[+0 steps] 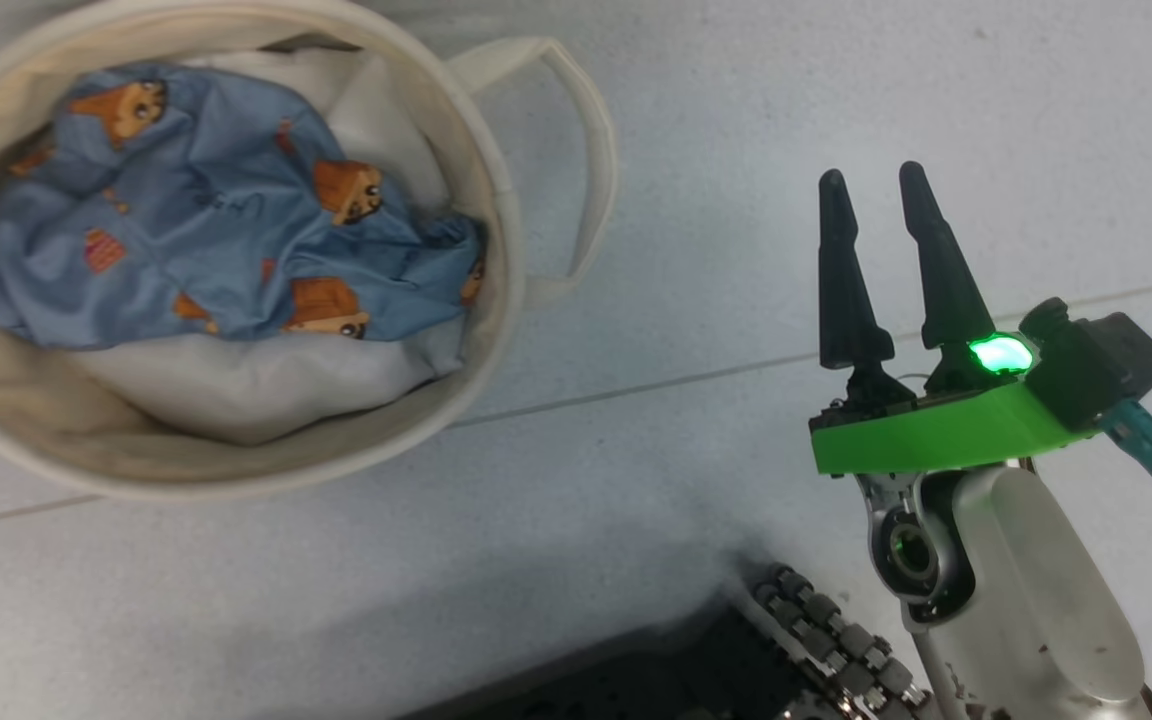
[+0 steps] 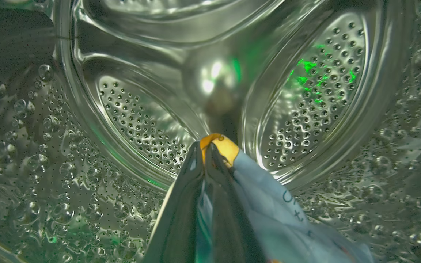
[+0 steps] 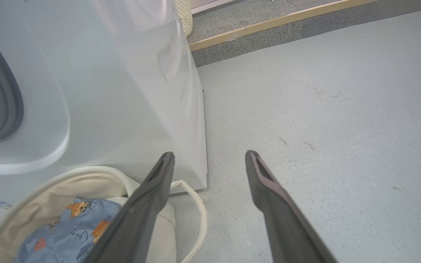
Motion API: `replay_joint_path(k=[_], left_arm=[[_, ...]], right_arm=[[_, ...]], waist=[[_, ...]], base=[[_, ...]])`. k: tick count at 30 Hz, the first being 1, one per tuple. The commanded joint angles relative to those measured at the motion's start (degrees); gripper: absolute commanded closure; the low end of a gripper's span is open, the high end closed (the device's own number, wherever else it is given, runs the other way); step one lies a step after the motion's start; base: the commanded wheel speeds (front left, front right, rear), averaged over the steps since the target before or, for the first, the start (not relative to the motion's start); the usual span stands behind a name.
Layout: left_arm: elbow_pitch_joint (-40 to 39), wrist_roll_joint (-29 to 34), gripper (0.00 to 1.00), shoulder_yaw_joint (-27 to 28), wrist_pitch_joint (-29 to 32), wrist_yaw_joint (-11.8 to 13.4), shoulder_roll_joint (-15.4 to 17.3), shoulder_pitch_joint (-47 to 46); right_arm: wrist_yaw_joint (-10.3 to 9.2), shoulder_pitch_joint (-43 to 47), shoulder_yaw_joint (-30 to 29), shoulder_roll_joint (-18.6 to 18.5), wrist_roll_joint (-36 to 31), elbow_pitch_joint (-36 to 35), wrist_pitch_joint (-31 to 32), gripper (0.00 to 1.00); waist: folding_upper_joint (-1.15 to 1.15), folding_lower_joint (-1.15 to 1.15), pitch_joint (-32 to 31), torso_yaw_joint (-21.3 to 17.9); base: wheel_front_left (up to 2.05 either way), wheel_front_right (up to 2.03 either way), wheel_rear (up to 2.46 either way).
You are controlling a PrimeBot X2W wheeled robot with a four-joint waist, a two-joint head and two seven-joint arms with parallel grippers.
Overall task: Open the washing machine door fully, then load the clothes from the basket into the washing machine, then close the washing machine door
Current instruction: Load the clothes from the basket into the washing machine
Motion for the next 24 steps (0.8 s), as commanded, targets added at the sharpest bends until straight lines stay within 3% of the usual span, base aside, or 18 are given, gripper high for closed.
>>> replay_joint_path(k=[1,3,4,7,13,17,24], left_arm=[[-2.1,0.6,1.00,0.2,-0.3,0.7,2.9,-2.2],[-0.8,0.8,1.00,0.4,-0.3,1.5,3.6,-2.6],[1.3,0.7,0.01,0.4,-0.2,1.8,3.6,-2.6],[7.3,0.7,0.00,-0.1,2.7,1.4,3.3,-3.4],[9.2,-0.7,0.00,0.2,0.5,0.3,2.1,-2.9],[8.3,-1.8,0.00,0.5,-0.2,-0.7,0.7,-0.4],[3.0,-3.7,0.00,1.2,-0.2,-2.9,-2.6,12.7]], right_arm=[[0.00,1.2,1.2,-0.2,0.4,-1.8,-0.3,0.00],[0.00,1.1,1.3,-0.2,0.6,-1.8,-0.3,0.00],[0.00,1.1,1.3,-0.2,0.7,-1.8,-0.3,0.00],[0.00,1.3,1.2,-0.2,0.6,-1.7,-0.3,0.00],[0.00,0.8,0.8,-0.2,-0.3,-1.6,-0.3,0.00],[0.00,0.8,0.5,-0.2,-1.1,-1.3,-0.3,0.00],[0.00,2.2,-0.3,-0.2,-3.0,0.3,-0.3,0.00]], waist=[[0.00,0.00,1.5,-1.4],[0.00,0.00,1.9,-1.8],[0.00,0.00,2.0,-1.8],[0.00,0.00,2.0,-1.5],[0.00,0.00,0.6,0.1],[0.00,0.00,-1.8,1.9],[0.00,0.00,-10.2,5.7]], base=[[0.00,0.00,0.00],[0.00,0.00,0.00],[0.00,0.00,0.00],[0.00,0.00,0.00],[0.00,0.00,0.00],[0.00,0.00,0.00],[0.00,0.00,0.00]])
